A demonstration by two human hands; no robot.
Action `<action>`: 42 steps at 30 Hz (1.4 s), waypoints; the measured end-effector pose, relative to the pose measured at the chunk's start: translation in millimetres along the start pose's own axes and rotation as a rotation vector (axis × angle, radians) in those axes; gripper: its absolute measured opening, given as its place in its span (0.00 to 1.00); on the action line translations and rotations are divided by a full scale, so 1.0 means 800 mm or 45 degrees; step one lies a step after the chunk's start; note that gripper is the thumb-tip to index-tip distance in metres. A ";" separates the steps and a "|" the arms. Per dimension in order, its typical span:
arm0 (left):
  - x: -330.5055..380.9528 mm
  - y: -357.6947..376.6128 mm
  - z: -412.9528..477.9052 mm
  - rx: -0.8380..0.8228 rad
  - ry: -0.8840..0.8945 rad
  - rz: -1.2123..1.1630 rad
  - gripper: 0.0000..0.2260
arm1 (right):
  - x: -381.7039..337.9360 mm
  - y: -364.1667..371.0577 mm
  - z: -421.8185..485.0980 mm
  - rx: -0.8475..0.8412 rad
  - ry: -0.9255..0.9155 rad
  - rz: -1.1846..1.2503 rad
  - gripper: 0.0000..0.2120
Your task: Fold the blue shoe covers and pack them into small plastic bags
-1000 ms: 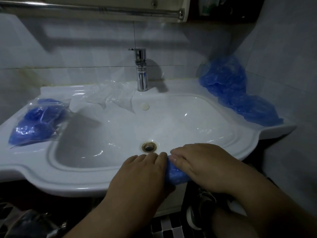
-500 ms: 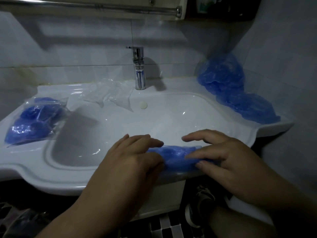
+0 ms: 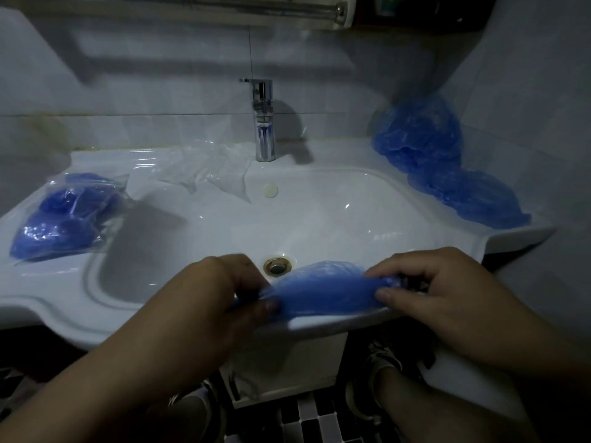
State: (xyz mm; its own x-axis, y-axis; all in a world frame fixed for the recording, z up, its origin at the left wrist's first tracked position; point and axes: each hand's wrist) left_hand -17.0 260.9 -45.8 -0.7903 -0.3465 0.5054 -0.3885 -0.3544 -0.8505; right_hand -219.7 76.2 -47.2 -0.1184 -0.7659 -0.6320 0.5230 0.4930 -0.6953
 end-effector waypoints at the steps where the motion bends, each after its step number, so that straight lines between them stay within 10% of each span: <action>1: 0.002 -0.002 -0.002 -0.030 -0.030 -0.047 0.05 | -0.001 0.000 0.002 0.014 0.040 0.027 0.14; 17: -0.017 -0.009 0.025 0.038 -0.493 -0.297 0.11 | -0.013 0.042 0.033 0.145 0.239 -0.578 0.11; 23: 0.010 -0.014 0.004 0.600 -0.195 -0.024 0.06 | -0.023 0.041 0.038 0.057 0.293 -0.692 0.09; 31: 0.035 0.053 -0.006 -0.146 0.132 0.529 0.38 | -0.017 0.039 0.049 -0.017 0.337 -0.723 0.10; 38: 0.039 0.058 -0.010 -0.156 0.124 0.616 0.46 | -0.010 0.031 0.047 -0.019 0.351 -0.723 0.11; 42: 0.038 0.056 -0.011 -0.151 0.163 0.579 0.42 | -0.030 0.039 0.036 0.335 0.003 -0.856 0.11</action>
State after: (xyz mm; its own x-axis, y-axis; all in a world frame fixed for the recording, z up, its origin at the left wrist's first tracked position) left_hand -62.7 242.2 -70.1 -0.9416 -0.3307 0.0631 -0.0357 -0.0882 -0.9955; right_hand -176.2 97.9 -43.7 -0.4880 -0.8674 -0.0970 0.5222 -0.2011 -0.8288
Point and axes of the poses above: each hand's wrist, its own z-axis towards the middle knuckle, its own y-axis out of the palm, x = y × z, and after that the axes turned 6 degrees about -y, right-handed
